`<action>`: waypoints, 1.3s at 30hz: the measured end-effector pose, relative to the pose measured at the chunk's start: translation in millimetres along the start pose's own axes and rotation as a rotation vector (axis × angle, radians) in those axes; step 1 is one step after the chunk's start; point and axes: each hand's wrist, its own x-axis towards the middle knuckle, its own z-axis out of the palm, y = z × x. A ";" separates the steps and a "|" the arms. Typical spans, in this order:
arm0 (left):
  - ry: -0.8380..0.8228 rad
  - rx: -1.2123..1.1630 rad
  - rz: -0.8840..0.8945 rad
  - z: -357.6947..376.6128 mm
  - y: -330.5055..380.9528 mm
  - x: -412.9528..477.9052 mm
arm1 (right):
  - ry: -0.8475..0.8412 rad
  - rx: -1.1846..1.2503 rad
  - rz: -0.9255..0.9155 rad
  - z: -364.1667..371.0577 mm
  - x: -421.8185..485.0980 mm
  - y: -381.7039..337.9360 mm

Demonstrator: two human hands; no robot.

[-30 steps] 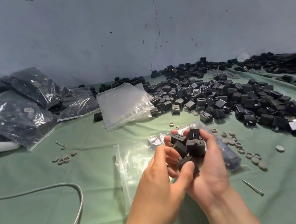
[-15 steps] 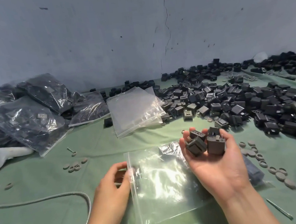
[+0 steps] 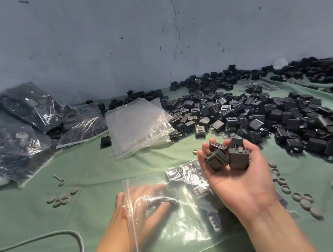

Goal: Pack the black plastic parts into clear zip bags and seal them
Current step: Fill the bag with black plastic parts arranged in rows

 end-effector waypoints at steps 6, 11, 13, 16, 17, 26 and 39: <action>0.025 -0.248 0.045 22.0 24.1 9.7 | -0.007 -0.011 -0.003 3.4 -5.1 -4.5; -0.080 -0.392 -0.033 26.1 30.1 21.6 | -0.003 -0.049 -0.024 4.3 -7.6 -11.1; -0.050 -0.376 -0.013 23.6 25.3 19.9 | -0.005 -0.056 -0.025 4.4 -8.8 -12.1; 0.016 -0.149 0.026 13.2 4.3 14.2 | -0.013 -0.066 -0.014 3.8 -11.2 -11.2; 0.053 -0.066 -0.006 7.1 -6.4 10.3 | -0.014 -0.068 -0.008 3.7 -12.2 -10.0; 0.568 -0.242 -0.065 -32.0 28.6 -17.0 | -0.016 -0.049 0.061 3.8 -24.2 9.5; 0.310 -0.306 0.137 -2.9 65.8 -38.4 | -0.052 -0.040 0.173 -3.2 -49.8 36.2</action>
